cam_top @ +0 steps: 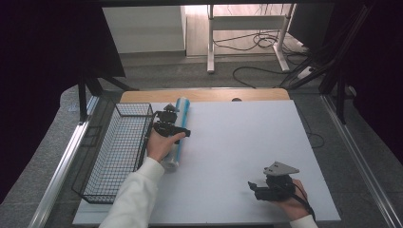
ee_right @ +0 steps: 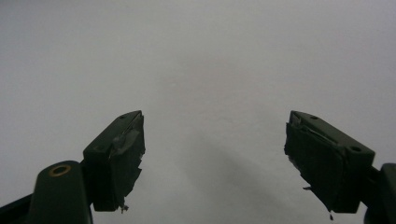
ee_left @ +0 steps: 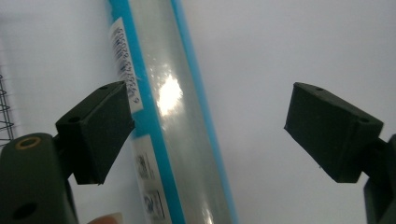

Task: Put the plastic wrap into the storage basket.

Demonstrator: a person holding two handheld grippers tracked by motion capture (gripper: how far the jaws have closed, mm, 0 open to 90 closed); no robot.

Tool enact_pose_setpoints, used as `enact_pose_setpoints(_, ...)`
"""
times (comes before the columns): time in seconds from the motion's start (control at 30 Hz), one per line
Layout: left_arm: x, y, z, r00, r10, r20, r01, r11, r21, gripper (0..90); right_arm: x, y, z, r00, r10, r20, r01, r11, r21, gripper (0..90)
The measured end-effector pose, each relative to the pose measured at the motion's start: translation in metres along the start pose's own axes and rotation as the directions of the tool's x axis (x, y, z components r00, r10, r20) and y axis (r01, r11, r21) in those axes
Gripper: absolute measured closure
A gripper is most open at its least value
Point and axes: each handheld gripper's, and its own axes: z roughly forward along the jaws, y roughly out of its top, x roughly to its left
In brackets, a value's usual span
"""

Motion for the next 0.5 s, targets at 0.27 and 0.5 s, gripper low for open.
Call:
enact_pose_setpoints(0.27, 0.010, 0.015, 0.019, 0.9988, -0.027, -0.041, 0.029, 0.9991, 0.033, 15.4, 0.000, -0.001, 0.002, 0.9999, -0.007, 0.008, 0.007, 1.000, 0.010, 20.4)
enact_pose_setpoints(0.5, 0.014, 0.025, 0.038, 0.9969, -0.061, -0.049, 0.064, 0.9964, 0.056, 17.7, -0.001, -0.002, 0.003, 0.9998, -0.005, 0.021, 0.005, 1.000, 0.018, 20.3)
